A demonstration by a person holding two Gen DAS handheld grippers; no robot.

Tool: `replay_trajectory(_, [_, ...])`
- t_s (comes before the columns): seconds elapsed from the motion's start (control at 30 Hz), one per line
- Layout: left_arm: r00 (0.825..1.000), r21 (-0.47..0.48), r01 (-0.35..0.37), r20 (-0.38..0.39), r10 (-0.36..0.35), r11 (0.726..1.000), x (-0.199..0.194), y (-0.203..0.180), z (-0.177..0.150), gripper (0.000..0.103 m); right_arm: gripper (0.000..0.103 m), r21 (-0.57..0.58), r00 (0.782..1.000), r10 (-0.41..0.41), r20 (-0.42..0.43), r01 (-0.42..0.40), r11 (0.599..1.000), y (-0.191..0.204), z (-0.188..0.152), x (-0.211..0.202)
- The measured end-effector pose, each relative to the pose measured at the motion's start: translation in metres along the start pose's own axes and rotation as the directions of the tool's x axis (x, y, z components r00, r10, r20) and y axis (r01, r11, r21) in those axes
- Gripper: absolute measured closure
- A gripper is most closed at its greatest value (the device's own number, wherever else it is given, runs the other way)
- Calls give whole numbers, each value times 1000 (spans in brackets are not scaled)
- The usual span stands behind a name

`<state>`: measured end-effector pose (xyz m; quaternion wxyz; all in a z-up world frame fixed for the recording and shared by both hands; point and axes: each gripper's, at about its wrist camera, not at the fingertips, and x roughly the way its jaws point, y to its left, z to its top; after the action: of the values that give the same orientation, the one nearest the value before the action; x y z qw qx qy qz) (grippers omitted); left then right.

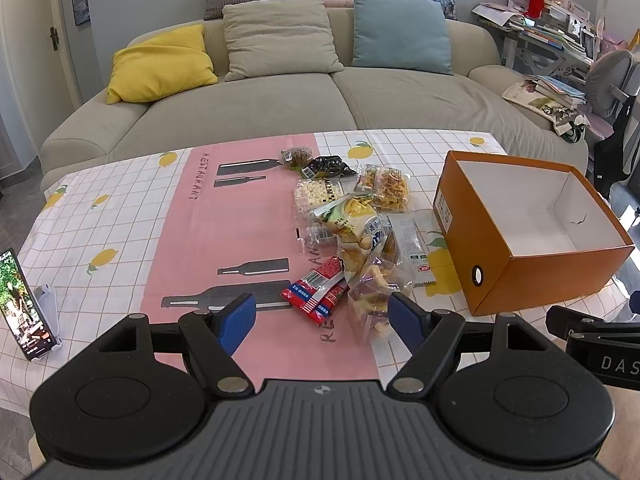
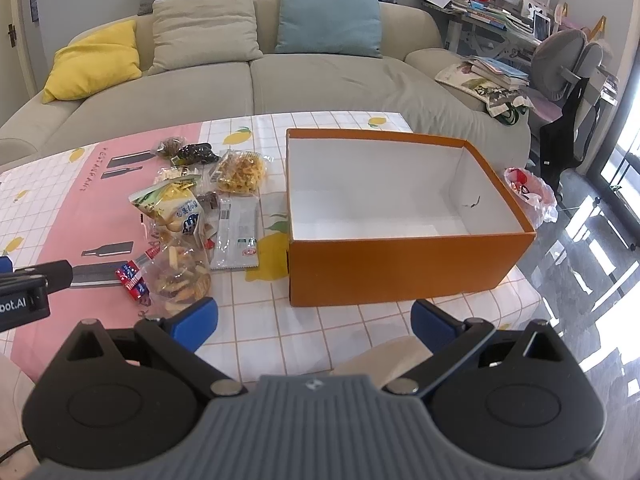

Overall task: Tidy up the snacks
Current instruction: 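Grasp the clear mixed-snack bag with the right gripper while the left grasps the chip bag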

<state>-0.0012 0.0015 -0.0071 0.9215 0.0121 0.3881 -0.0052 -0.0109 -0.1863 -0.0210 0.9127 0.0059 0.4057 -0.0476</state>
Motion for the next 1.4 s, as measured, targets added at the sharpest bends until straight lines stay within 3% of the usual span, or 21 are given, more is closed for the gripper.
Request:
replay_trajectory(0.23, [1000, 2, 13, 7, -13, 1000, 1, 1, -3, 16, 3, 6, 1000, 24, 1, -24, 1000, 0, -1, 2])
replay_trajectory(0.43, [996, -66, 92, 3, -92, 994, 12, 19, -7, 31, 3, 22, 982, 158, 104, -161, 987, -2, -4, 6])
replay_trajectory(0.5, [994, -63, 105, -15, -106, 992, 18, 22, -7, 42, 4, 12, 971, 203, 130, -206, 978, 3, -5, 9])
replay_trajectory(0.53, [993, -60, 118, -19, -119, 991, 20, 23, -7, 45, 7, 1, 967, 220, 127, -222, 975, 7, -3, 13])
replay_trajectory(0.6, [990, -85, 128, -39, -132, 988, 28, 28, -7, 54, 23, -32, 961, 253, 112, -251, 967, 17, -1, 21])
replay_trajectory(0.7, [987, -109, 140, -62, -147, 984, 39, 33, -6, 54, 34, -82, 954, 288, 80, -282, 956, 31, 2, 35])
replay_trajectory(0.8, [983, -124, 147, -89, -159, 981, 51, 36, -5, 54, 38, -119, 951, 304, 46, -297, 947, 44, 4, 52])
replay_trajectory(1.03, [979, -137, 122, -144, -142, 983, 82, 46, 5, 54, 38, -93, 940, 336, -56, -340, 936, 64, 15, 99])
replay_trajectory(1.23, [984, -139, 72, -151, -93, 988, 103, 57, 12, 55, 26, -76, 937, 318, -145, -331, 940, 87, 31, 136])
replay_trajectory(1.3, [984, -156, 61, -157, -86, 986, 110, 63, 13, 55, 19, -75, 939, 295, -177, -312, 947, 95, 33, 148])
replay_trajectory(1.4, [977, -178, 70, -187, -104, 981, 121, 67, 17, 58, 16, -84, 935, 278, -221, -302, 950, 104, 34, 163])
